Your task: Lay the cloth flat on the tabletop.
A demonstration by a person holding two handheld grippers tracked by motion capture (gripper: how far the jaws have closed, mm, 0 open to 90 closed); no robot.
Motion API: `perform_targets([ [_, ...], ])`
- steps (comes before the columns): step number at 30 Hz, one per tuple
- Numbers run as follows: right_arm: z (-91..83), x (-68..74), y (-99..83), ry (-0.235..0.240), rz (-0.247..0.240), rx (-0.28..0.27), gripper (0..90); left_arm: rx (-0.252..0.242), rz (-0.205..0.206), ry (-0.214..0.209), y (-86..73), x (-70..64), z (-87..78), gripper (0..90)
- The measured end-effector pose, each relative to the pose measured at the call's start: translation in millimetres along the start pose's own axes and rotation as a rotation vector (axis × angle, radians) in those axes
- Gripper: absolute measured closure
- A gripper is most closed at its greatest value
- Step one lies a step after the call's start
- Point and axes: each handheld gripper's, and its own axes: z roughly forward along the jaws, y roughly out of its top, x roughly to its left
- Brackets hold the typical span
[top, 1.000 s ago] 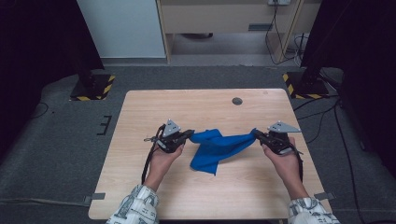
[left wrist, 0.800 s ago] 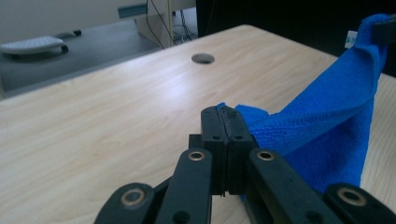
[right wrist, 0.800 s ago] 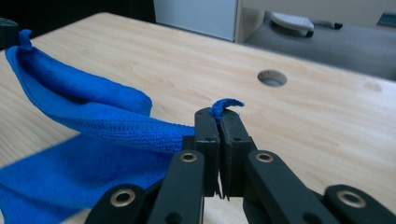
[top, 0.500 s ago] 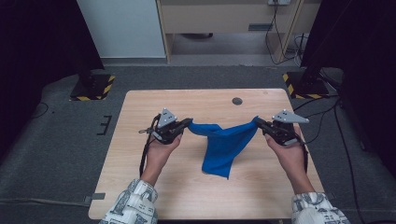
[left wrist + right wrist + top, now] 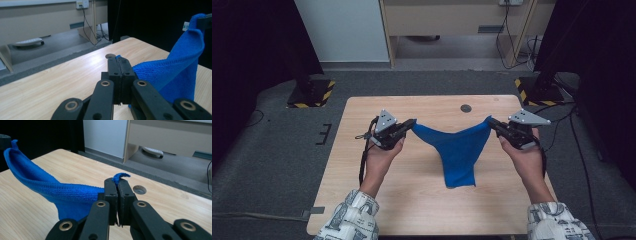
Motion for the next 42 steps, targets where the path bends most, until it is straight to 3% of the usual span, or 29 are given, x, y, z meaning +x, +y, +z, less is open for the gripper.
perform_targets([
  [8,-6.8,2.5,14.0,0.001,-0.013,-0.030,87.8,-0.029,0.008,0.009,12.0,1.8,-9.2,89.5],
  [23,-3.5,7.0,22.0,0.010,-0.024,-0.036,87.8,-0.048,-0.002,0.018,15.1,5.9,-14.8,89.6],
  [42,-14.1,14.1,31.5,0.022,-0.033,-0.082,87.8,-0.107,0.000,0.048,25.8,4.2,-38.4,89.6],
])
